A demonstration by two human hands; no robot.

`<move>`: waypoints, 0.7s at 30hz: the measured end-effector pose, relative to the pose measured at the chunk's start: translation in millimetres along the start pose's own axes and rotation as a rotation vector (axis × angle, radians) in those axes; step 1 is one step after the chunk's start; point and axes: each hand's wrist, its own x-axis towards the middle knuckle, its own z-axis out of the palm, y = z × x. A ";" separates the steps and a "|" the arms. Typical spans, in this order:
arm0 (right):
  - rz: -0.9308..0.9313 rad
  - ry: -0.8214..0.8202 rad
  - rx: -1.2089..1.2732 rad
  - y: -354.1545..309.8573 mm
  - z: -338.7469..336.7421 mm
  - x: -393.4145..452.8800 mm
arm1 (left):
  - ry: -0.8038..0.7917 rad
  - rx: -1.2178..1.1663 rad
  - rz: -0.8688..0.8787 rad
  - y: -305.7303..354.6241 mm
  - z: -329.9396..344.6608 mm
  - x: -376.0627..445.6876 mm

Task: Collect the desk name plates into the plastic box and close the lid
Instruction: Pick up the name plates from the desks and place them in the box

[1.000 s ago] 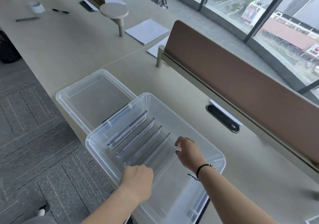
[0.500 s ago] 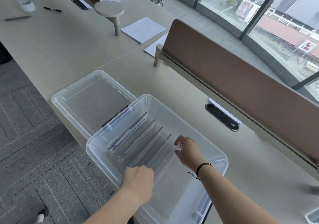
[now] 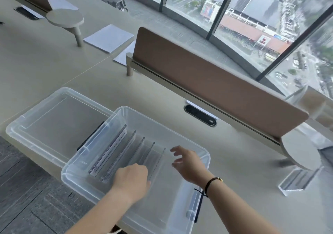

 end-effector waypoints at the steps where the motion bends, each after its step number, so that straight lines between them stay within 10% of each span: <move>1: 0.022 0.011 0.029 3.1 -6.4 -7.1 | 0.021 -0.010 0.025 3.5 -4.4 4.7; 21: 0.361 0.544 0.309 145.8 -98.2 -191.3 | 0.089 -0.011 0.545 233.2 -15.7 13.7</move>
